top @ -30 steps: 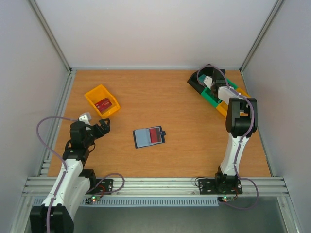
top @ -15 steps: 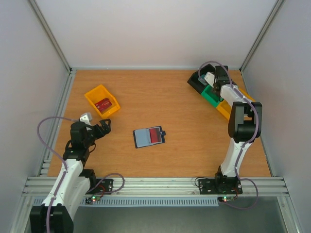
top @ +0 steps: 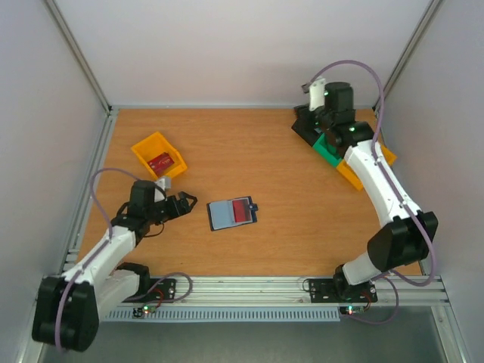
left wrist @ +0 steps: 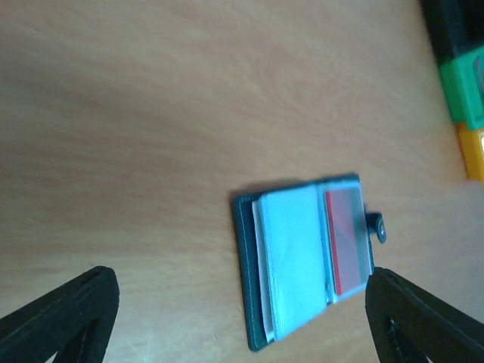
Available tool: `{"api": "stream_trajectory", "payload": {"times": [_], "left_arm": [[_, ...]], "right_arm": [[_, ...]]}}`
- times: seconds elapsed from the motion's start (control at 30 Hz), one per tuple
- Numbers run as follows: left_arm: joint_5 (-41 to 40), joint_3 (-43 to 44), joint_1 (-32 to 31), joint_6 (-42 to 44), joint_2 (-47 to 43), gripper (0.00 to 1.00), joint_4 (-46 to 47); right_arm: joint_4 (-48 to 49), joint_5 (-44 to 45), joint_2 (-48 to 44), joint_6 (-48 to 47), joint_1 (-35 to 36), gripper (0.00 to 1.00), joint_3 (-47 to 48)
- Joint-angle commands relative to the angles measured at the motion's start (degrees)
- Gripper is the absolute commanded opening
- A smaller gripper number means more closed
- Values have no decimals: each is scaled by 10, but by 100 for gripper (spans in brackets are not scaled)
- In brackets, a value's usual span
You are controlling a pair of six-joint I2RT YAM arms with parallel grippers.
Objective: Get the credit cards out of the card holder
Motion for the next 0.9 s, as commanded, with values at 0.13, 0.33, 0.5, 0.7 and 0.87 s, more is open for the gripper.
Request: {"api": "stream_trajectory", "payload": {"times": [0.13,0.33,0.5,0.7,0.87], "left_arm": [[113,65,-14,38,170,92,-56],[141,54,-22,13,269,93,14],[127,61,-30,2,306,86,34],[134,67,-49,-6,326,80,66],[155,79,-80,-10,347,80,132]], "right_arm": [[-158,-150,42,283,210,57,-79],[-78,-265,93,403,239,48,-170],[-128,-225,147,384,267,45,-153],[-179,-152,183,356,266,47,-155],[-159,-190,230,352,267,47,-153]]}}
